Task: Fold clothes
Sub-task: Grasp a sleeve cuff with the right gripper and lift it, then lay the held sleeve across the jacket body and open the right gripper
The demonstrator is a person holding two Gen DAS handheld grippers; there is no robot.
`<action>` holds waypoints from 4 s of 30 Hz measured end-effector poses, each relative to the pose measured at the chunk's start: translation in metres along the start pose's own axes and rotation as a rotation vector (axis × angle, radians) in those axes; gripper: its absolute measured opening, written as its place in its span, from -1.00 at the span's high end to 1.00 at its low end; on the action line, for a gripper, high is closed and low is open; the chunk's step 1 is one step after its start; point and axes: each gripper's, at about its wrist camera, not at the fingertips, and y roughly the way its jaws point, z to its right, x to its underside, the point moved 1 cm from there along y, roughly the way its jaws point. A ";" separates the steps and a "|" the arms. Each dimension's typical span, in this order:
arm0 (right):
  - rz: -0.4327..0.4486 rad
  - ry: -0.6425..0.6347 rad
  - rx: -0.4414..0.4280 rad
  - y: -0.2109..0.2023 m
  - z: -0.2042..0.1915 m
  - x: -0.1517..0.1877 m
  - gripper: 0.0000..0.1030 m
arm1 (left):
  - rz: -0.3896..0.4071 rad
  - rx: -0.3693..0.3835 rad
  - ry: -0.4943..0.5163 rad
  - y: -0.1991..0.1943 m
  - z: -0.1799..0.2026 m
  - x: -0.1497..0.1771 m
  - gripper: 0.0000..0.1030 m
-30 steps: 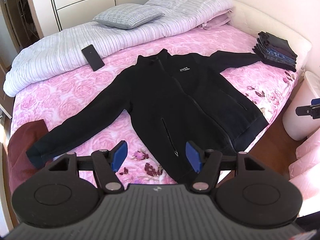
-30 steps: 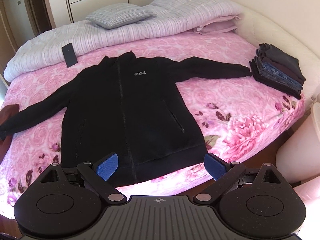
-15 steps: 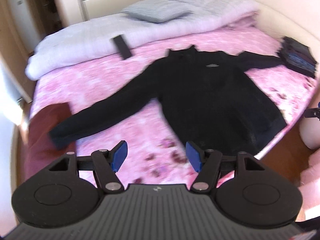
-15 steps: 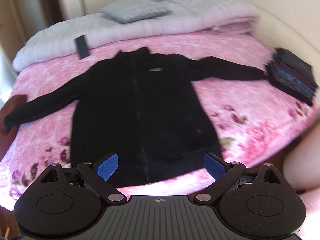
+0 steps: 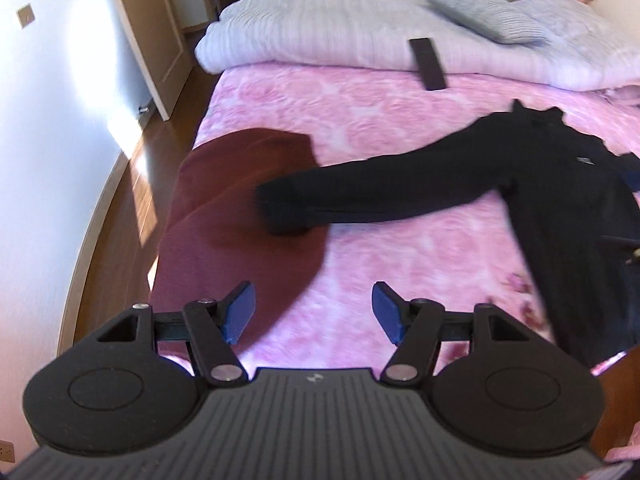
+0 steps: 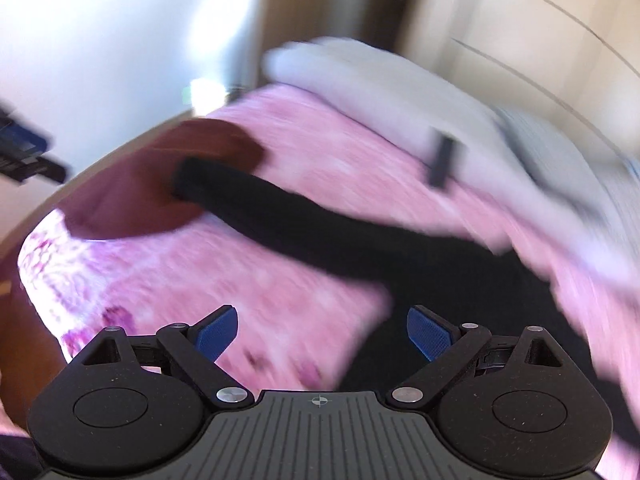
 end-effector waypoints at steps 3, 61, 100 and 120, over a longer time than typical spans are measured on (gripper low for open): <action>0.031 -0.171 -0.063 0.056 -0.042 -0.042 -0.62 | 0.002 -0.005 0.009 0.035 -0.034 -0.013 -0.17; 0.113 1.049 0.271 0.067 0.424 0.287 0.65 | -0.102 0.099 0.333 0.307 0.382 -0.101 -0.16; -0.194 0.368 -0.226 0.192 0.459 0.234 -0.35 | -0.174 0.289 0.137 0.349 0.356 -0.128 0.09; -0.207 0.337 -0.160 0.185 0.478 0.231 0.93 | -0.083 0.240 0.198 0.335 0.359 -0.123 0.09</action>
